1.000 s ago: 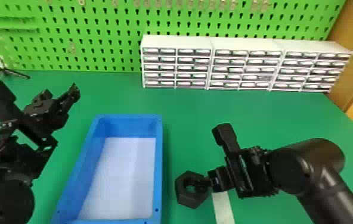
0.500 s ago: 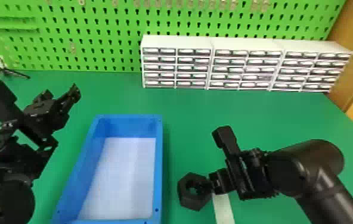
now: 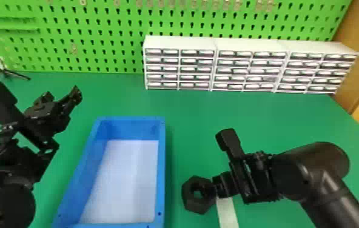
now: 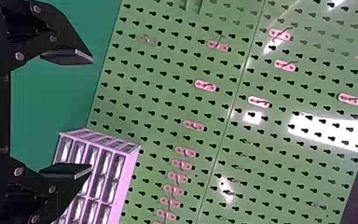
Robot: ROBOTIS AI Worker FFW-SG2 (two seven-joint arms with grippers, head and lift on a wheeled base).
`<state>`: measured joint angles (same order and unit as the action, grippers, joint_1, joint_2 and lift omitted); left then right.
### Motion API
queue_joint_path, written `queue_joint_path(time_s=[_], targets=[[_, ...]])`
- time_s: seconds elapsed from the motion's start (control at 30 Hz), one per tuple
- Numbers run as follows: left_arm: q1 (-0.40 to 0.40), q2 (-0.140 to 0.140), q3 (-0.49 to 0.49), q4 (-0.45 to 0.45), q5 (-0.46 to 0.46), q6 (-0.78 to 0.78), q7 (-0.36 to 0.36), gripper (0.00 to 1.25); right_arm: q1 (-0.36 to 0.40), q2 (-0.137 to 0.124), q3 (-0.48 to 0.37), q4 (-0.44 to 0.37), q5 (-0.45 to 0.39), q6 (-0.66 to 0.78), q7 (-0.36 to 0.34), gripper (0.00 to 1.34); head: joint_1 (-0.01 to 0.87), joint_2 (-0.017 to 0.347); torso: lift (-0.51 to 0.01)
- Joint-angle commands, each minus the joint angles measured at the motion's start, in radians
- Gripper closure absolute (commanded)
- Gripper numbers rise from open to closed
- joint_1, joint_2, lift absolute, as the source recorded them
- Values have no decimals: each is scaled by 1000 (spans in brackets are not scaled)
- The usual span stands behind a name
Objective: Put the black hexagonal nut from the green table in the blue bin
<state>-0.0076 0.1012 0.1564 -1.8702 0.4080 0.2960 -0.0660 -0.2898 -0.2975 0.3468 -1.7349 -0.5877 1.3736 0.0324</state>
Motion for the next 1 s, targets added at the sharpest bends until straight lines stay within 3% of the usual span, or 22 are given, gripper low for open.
queue_joint_path(time_s=[0.0, 0.2, 0.67, 0.97], targets=[[0, 0, 0, 0, 0, 0, 0, 432, 0, 0, 4, 0, 11, -1, 0, 791, 692, 8, -97], [1, 0, 2, 0, 0, 0, 0, 433, 0, 1, 23, -6, 35, -1, 0, 1003, 692, 8, -97], [3, 0, 2, 0, 3, 0, 0, 432, 3, 1, 24, -25, 60, -2, 0, 1009, 692, 8, -97], [3, 0, 2, 0, 3, 0, 0, 432, 23, 9, -51, -55, 101, -4, 0, 1009, 692, 8, -97]])
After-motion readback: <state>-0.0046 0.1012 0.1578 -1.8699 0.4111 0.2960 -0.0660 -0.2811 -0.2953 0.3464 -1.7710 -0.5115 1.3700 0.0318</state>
